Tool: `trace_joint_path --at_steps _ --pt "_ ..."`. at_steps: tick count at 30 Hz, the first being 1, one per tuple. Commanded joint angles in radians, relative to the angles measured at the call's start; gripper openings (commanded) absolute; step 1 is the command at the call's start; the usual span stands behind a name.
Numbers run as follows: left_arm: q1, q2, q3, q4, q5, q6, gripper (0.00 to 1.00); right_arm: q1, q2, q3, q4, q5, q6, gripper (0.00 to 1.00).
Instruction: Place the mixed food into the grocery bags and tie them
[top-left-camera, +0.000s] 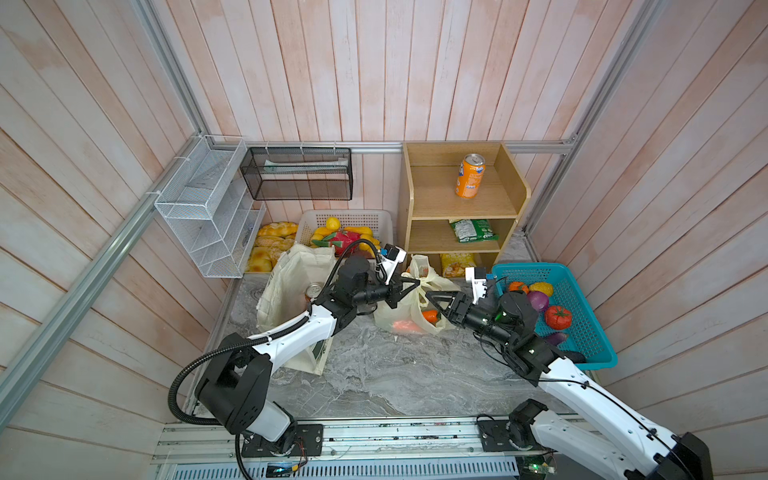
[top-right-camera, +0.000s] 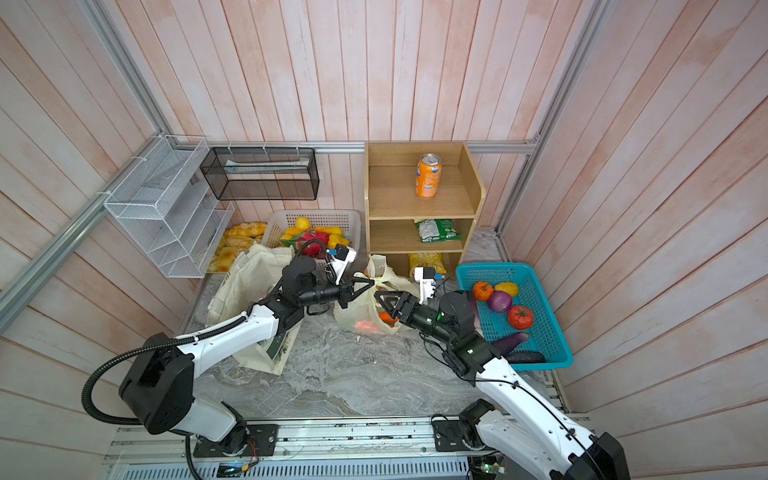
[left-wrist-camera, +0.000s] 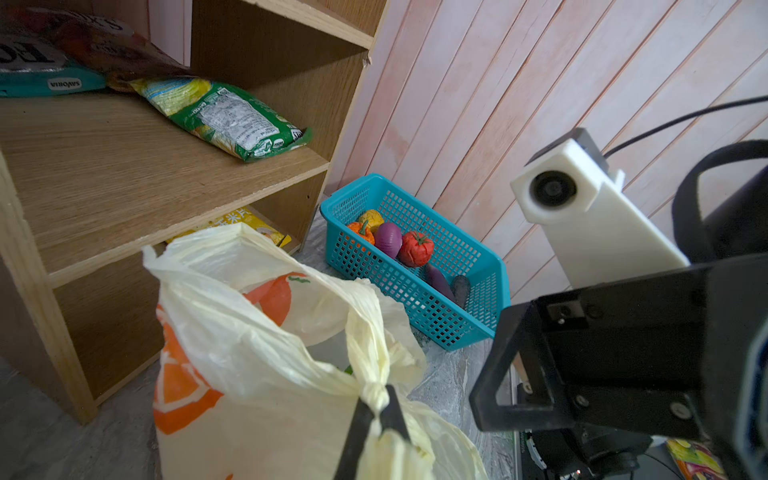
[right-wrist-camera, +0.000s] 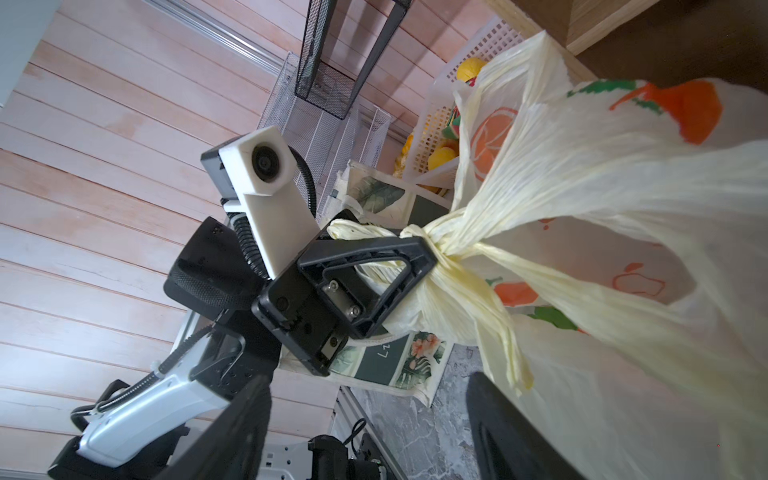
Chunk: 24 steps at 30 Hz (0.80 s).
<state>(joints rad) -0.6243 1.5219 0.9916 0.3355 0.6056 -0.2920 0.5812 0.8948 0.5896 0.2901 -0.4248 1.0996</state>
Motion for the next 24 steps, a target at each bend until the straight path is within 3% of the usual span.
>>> trace_joint_path --at_steps 1,7,24 --pt "-0.008 -0.032 -0.017 0.046 -0.018 -0.005 0.00 0.008 0.031 -0.030 0.138 -0.005 0.128 0.75" --pt "-0.012 -0.029 -0.013 0.045 -0.015 -0.005 0.00 0.012 0.103 -0.040 0.282 -0.009 0.211 0.76" --pt "-0.024 -0.023 -0.015 0.045 0.015 -0.005 0.00 0.005 0.273 -0.009 0.485 0.051 0.295 0.75"
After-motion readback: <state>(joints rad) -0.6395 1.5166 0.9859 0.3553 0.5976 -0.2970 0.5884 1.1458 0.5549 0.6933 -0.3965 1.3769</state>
